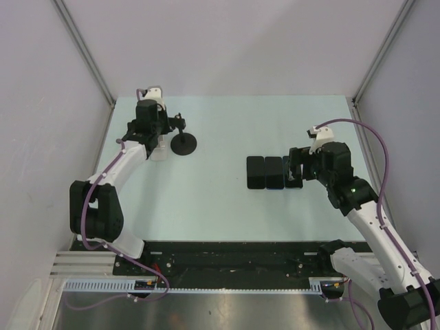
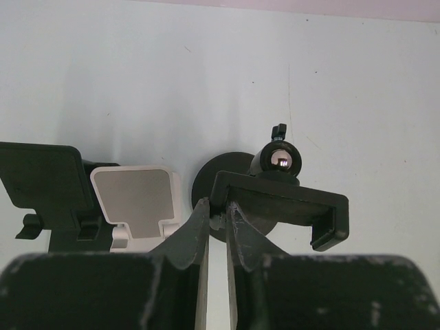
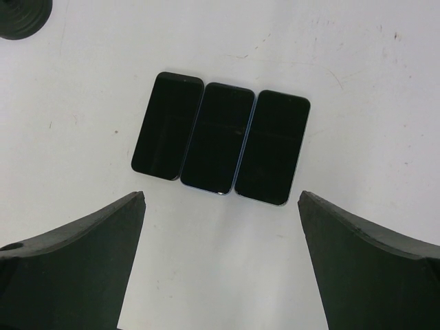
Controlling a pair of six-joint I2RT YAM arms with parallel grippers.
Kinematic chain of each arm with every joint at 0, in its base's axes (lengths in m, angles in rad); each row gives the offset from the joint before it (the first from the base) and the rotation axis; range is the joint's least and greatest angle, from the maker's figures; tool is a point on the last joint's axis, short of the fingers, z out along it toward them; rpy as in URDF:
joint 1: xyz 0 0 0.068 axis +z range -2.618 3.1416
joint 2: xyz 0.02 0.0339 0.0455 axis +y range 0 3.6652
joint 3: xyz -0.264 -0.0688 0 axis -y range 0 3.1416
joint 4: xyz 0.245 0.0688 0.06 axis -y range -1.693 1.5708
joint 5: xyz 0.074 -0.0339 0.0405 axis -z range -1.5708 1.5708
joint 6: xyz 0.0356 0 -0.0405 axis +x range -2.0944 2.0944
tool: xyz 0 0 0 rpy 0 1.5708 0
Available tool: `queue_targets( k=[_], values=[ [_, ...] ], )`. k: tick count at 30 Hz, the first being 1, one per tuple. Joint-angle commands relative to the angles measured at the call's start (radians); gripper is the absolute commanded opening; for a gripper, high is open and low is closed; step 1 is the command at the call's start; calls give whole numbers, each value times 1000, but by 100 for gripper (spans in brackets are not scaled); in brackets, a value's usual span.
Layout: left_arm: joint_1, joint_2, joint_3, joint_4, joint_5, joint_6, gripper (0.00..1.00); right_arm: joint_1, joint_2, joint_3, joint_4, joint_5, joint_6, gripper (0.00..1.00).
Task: Remove the phone from the phone stand
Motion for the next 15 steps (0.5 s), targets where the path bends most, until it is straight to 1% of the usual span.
queue_targets(
  k=[1,3,4,7,8,10,11,13,14,15],
  values=[
    [4,-69,9,51,-7,29,15,-5,-33,44,-14,19,13,99],
    [4,-63,6,51,-12,37,15,-4,-38,44,-20,16,16,99],
    [4,-58,6,51,-10,40,17,-5,-44,44,-23,11,16,99],
    [4,-61,3,44,0,43,27,-4,-60,44,-32,4,16,99],
    [4,-67,0,42,6,39,39,-4,-67,44,-32,8,17,99],
    [4,-96,-10,40,6,35,50,-5,-86,44,-37,19,22,99],
    [4,-109,-11,39,9,35,60,-4,-93,44,-37,29,24,100],
    [4,-150,-17,28,0,35,71,-5,-107,44,-42,45,31,100],
    [4,-164,-22,24,-3,35,81,-5,-124,44,-45,63,36,100],
    [5,-202,-26,14,-10,32,86,-7,-133,44,-45,74,40,100]
  ],
)
